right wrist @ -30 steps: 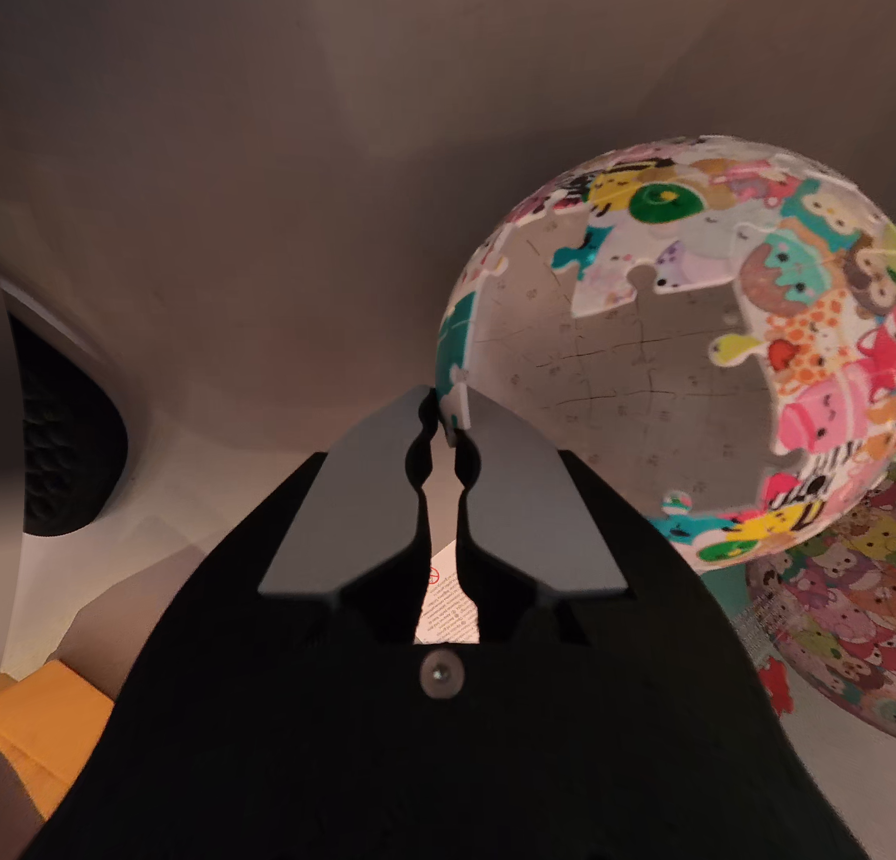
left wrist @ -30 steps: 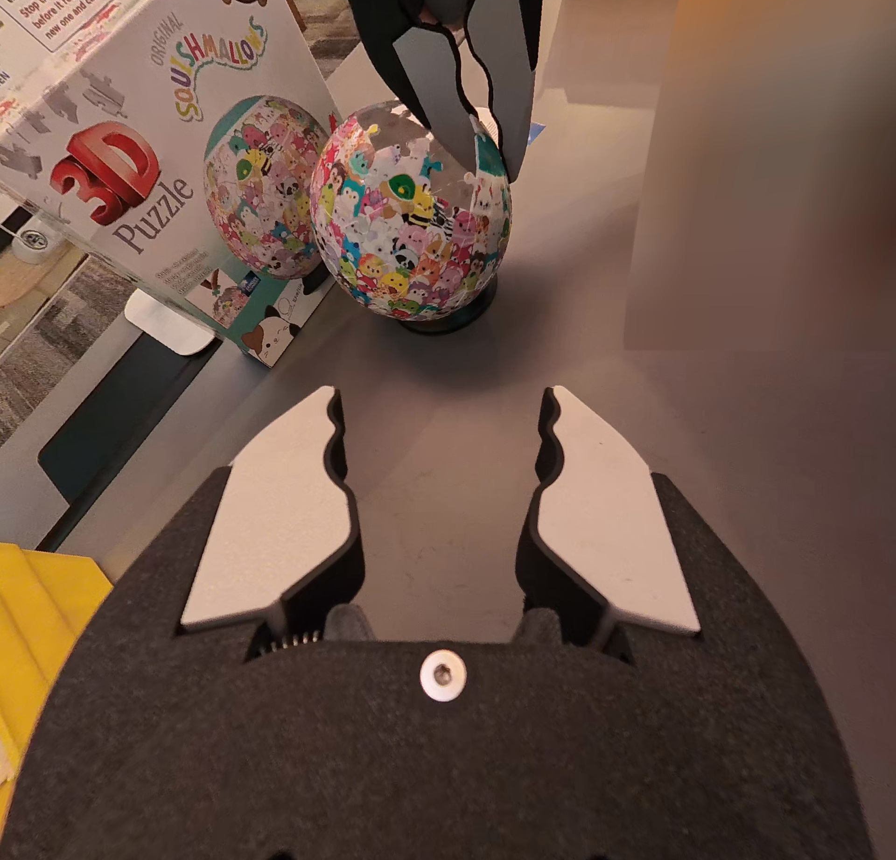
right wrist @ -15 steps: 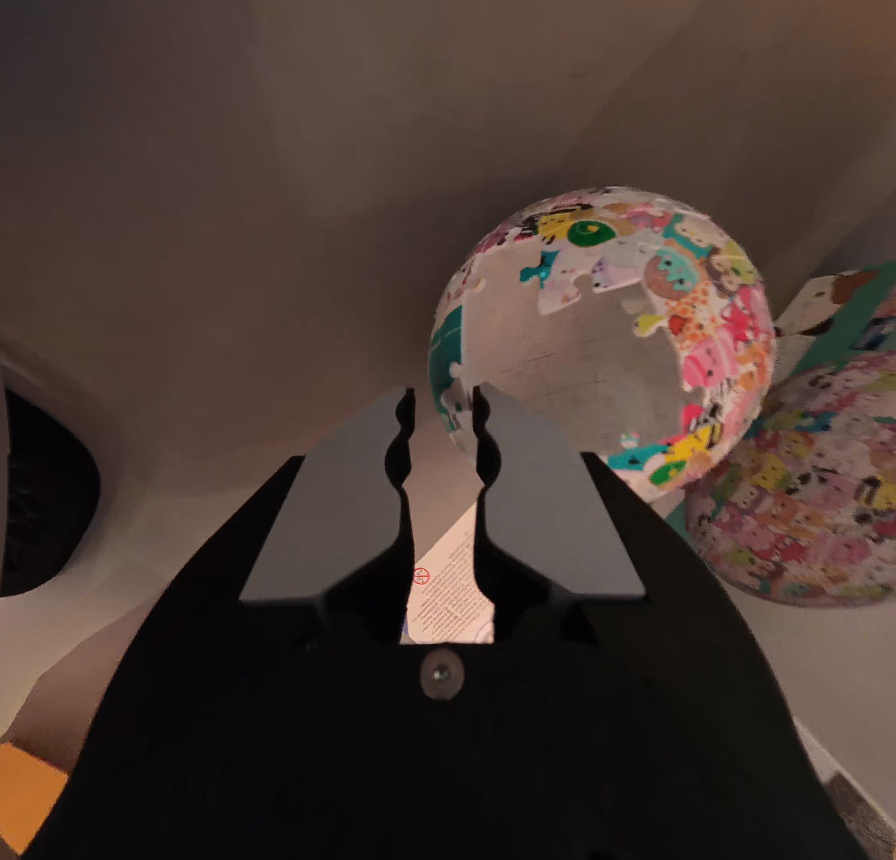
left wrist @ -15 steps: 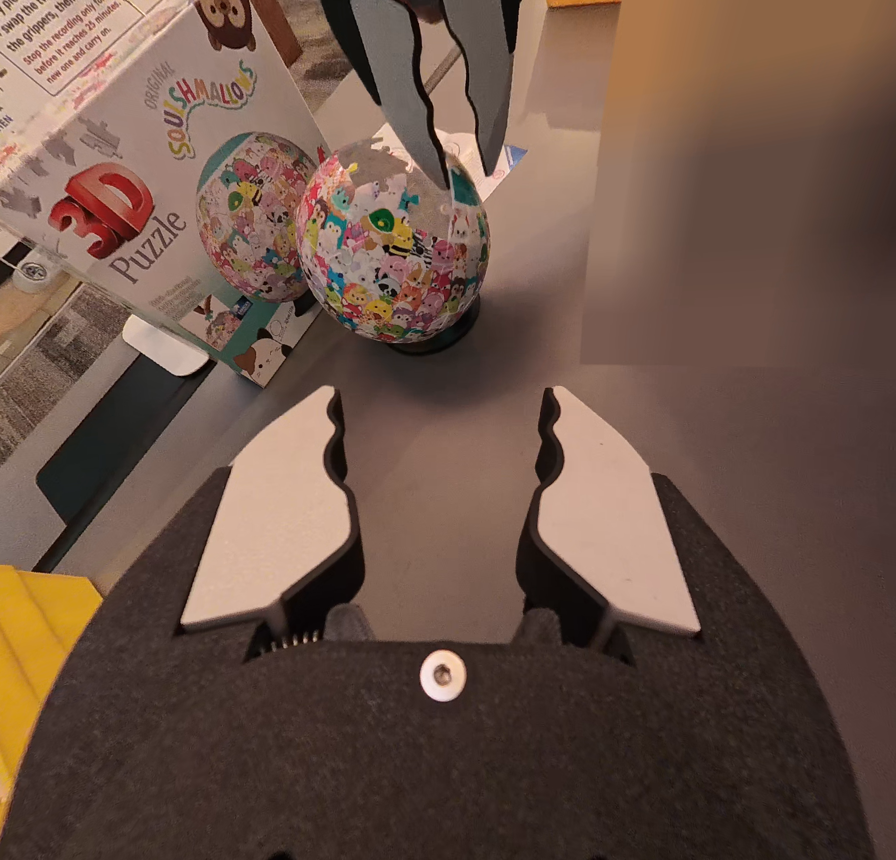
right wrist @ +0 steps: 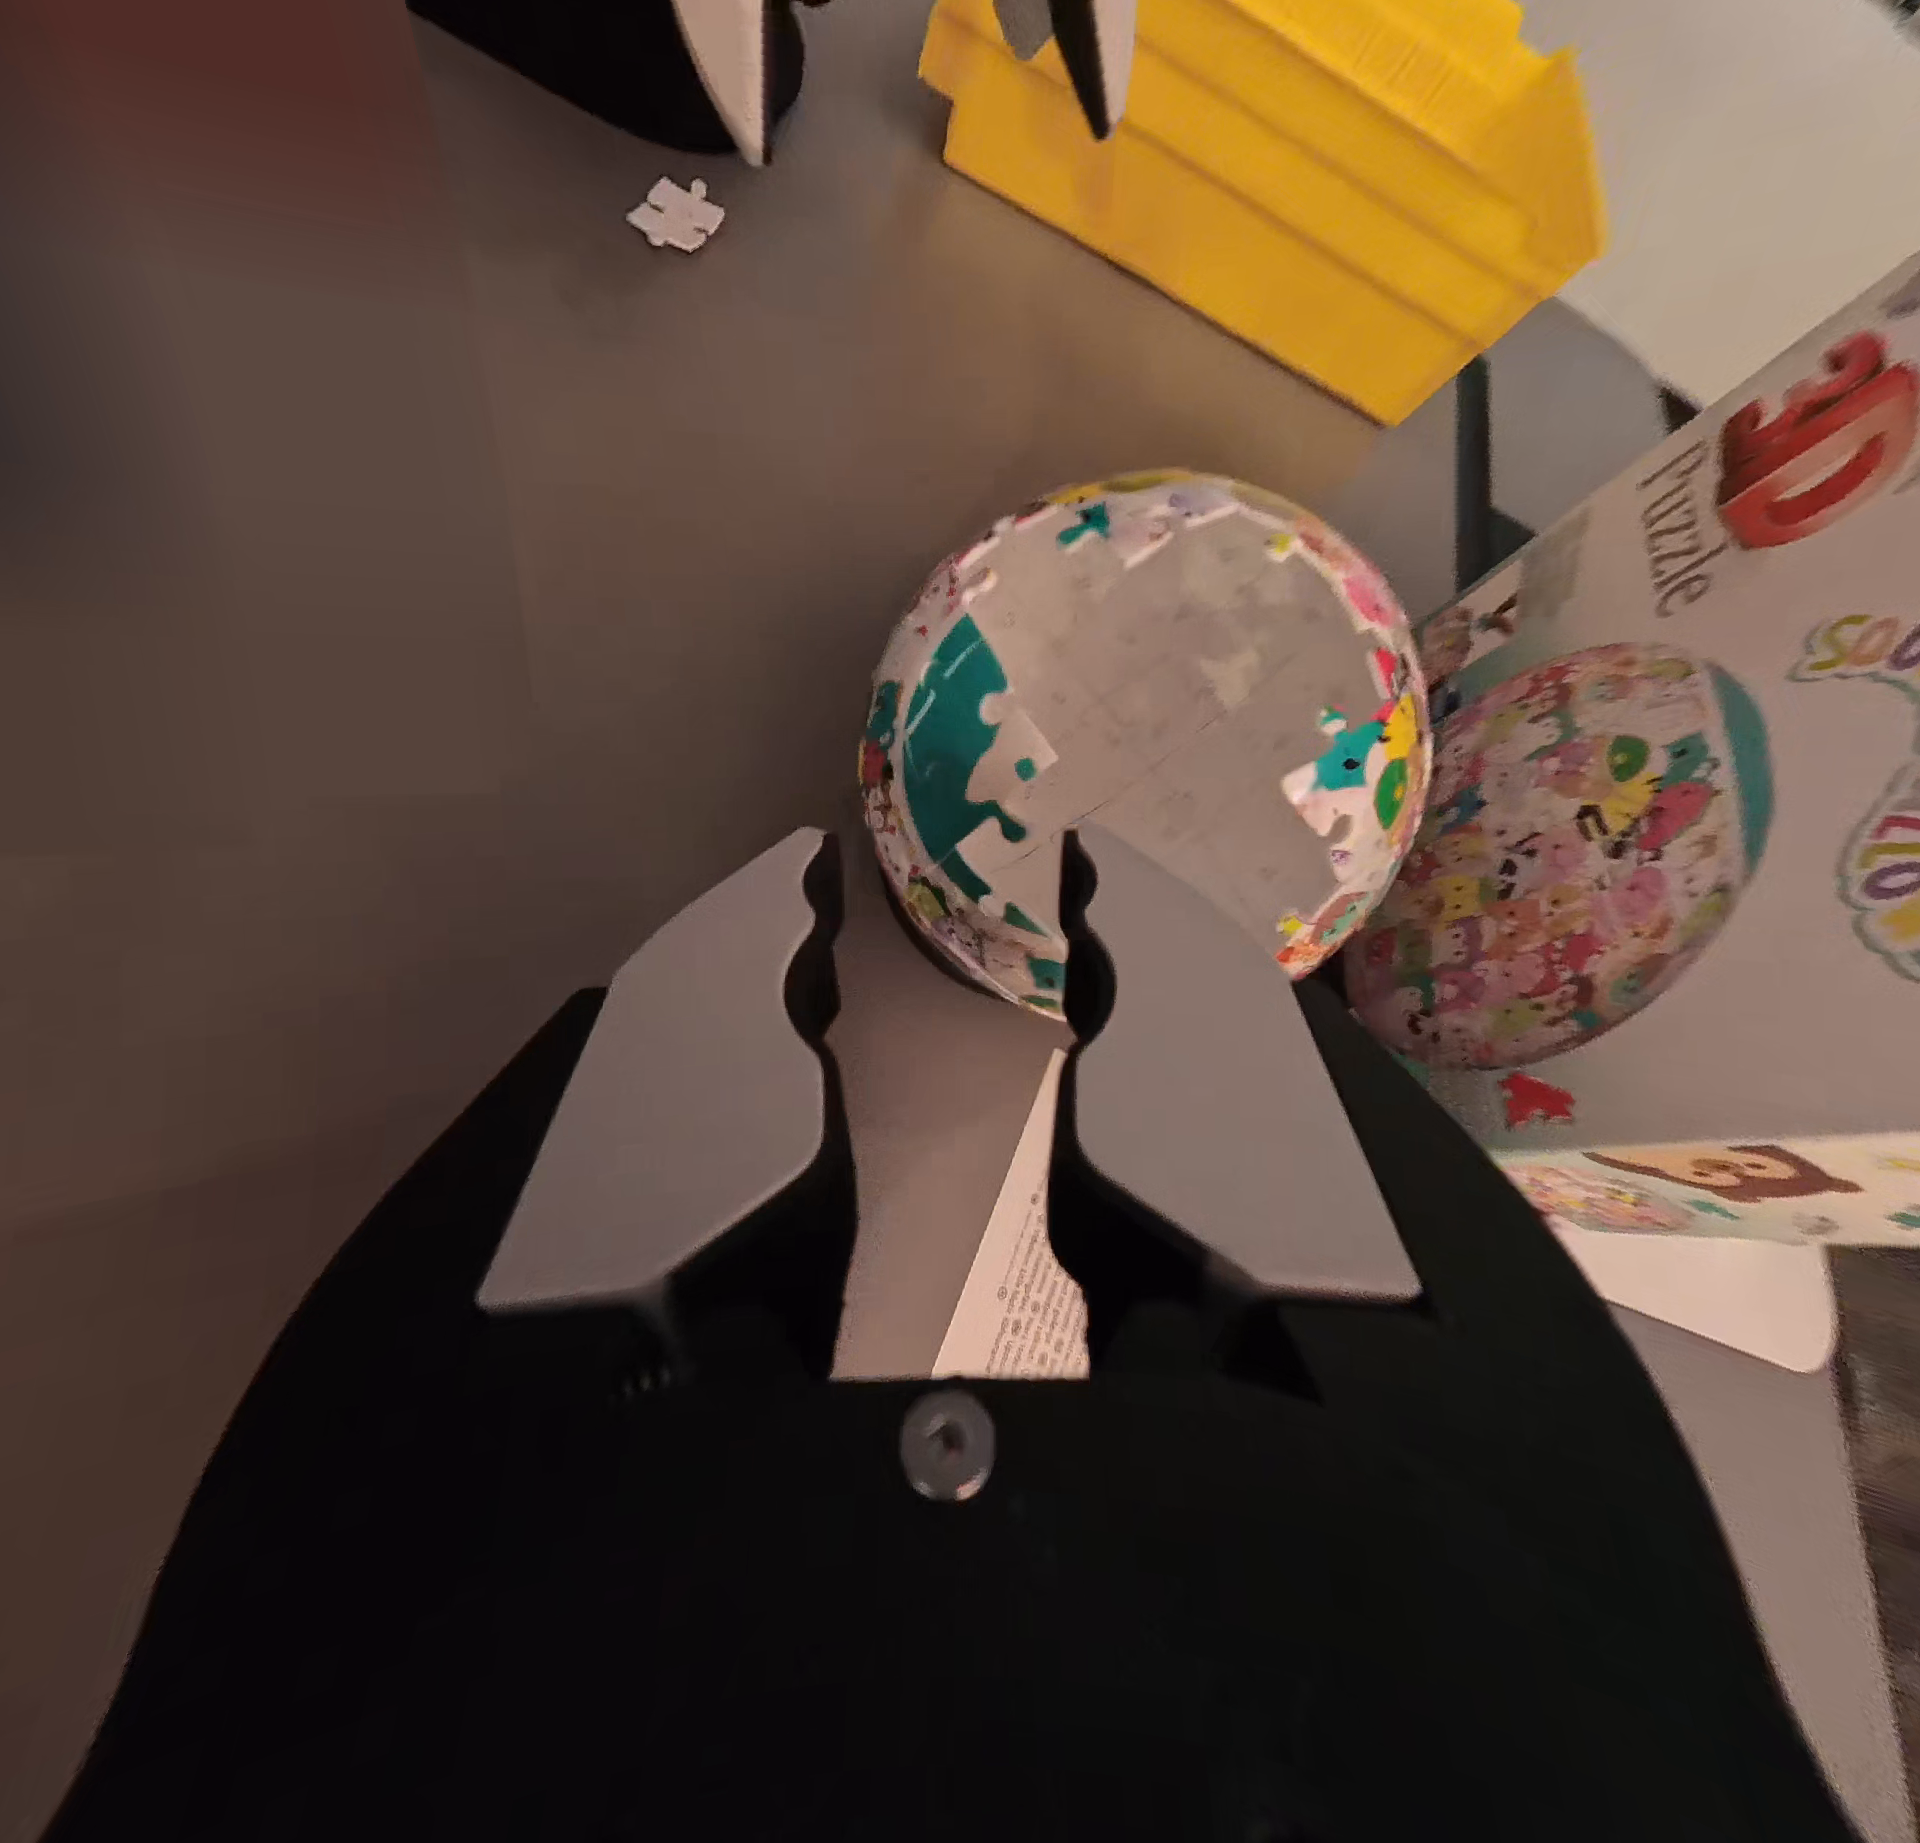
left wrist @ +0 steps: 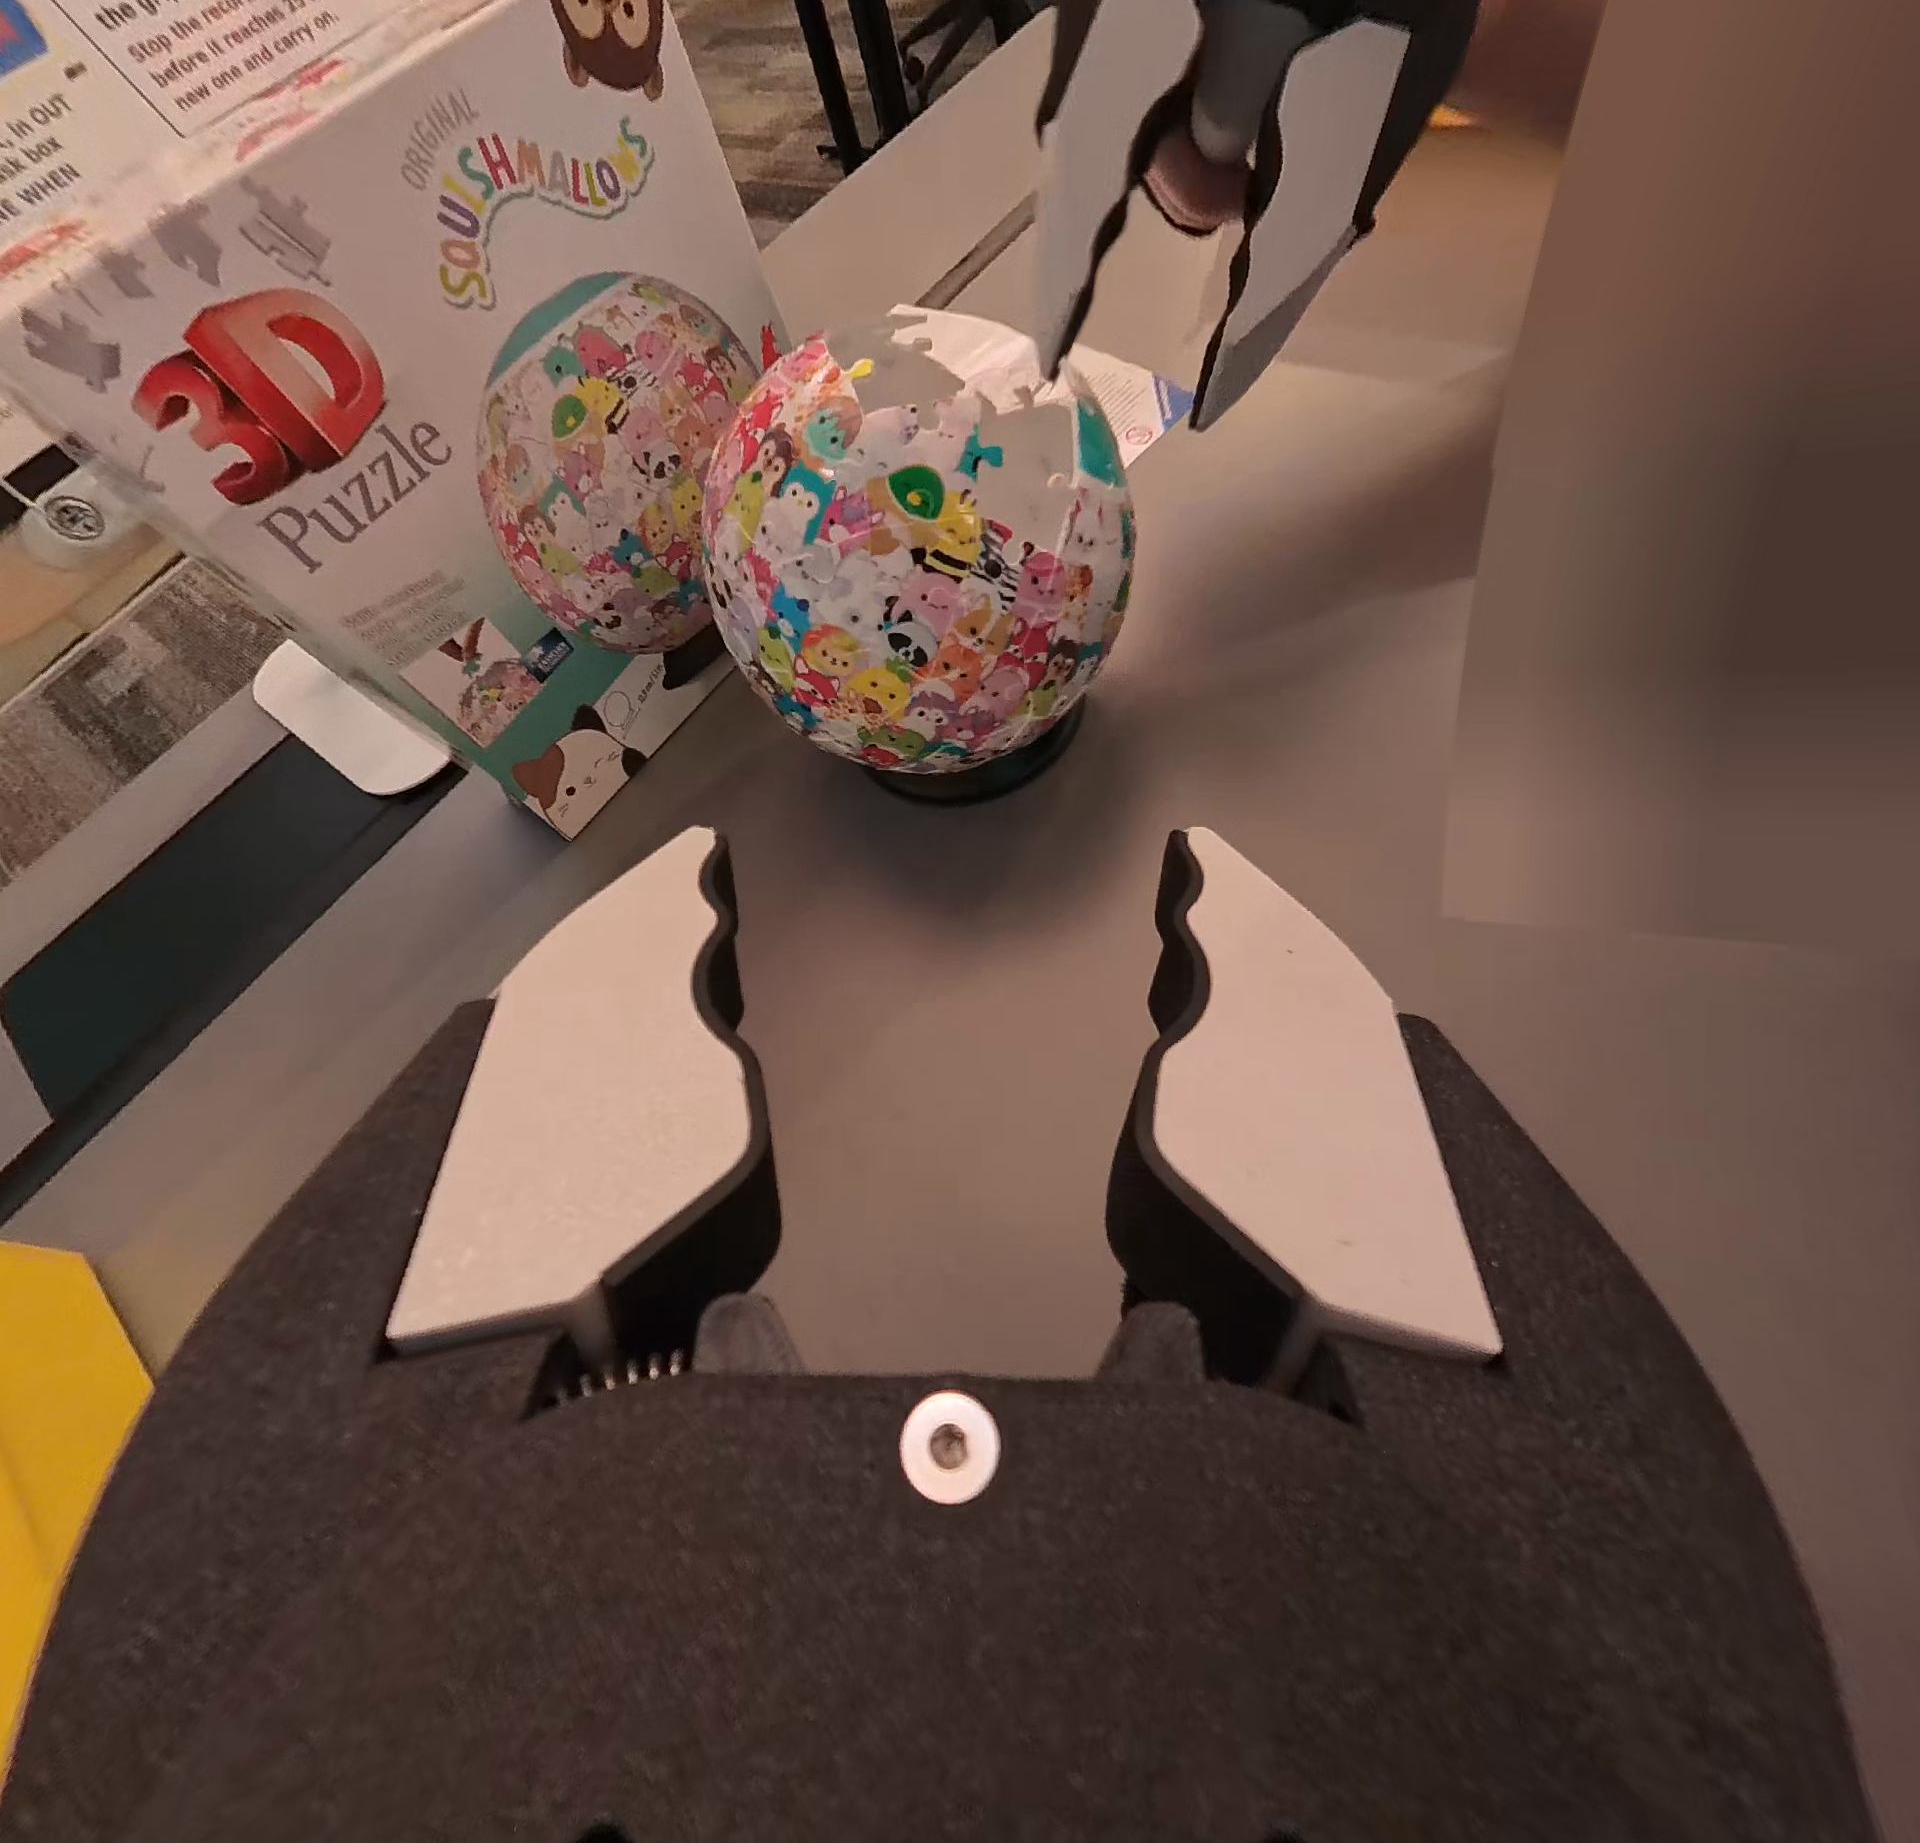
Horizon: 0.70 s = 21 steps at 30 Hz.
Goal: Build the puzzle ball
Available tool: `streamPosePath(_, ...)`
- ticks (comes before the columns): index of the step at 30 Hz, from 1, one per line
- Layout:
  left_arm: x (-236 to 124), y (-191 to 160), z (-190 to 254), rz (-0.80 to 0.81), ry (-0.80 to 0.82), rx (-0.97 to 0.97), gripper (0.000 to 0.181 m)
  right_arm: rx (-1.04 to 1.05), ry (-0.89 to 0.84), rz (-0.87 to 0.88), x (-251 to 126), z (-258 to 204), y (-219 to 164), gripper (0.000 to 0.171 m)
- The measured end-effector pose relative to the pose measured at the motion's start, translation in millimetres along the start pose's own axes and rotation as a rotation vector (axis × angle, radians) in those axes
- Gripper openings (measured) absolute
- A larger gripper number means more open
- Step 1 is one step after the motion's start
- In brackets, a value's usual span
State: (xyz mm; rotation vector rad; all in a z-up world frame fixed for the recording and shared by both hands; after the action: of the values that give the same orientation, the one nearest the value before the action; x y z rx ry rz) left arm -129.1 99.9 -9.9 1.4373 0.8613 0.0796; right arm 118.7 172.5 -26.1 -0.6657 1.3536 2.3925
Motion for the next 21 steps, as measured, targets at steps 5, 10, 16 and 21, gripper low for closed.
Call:
streamPosePath(5,3,0,6,-0.015,-0.018,0.025,0.078,0.044,0.154,-0.050,5,19,6,0.054)
streamPosePath(10,1,-3,11,-0.011,-0.032,0.028,0.077,0.000,0.336,-0.190,22,22,19,0.052)
streamPosePath(16,-8,-8,15,0.002,-0.038,0.026,0.077,-0.042,0.320,-0.281,37,24,19,0.041)
streamPosePath(21,-15,-11,18,0.007,-0.043,0.020,0.076,-0.047,0.266,-0.270,35,20,17,0.040)
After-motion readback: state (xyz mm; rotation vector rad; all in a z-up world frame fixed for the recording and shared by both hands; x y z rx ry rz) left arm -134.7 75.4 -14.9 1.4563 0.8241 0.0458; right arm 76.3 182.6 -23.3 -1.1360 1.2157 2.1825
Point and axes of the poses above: each gripper's, where its closed fingertips meet, x out along the fingers, y out of its top, z = x × y across the jaws, the point moved 7 cm from there along -x, back along the fingers, and after that the axes turned 8 degrees about -x, right-handed, at the moved point
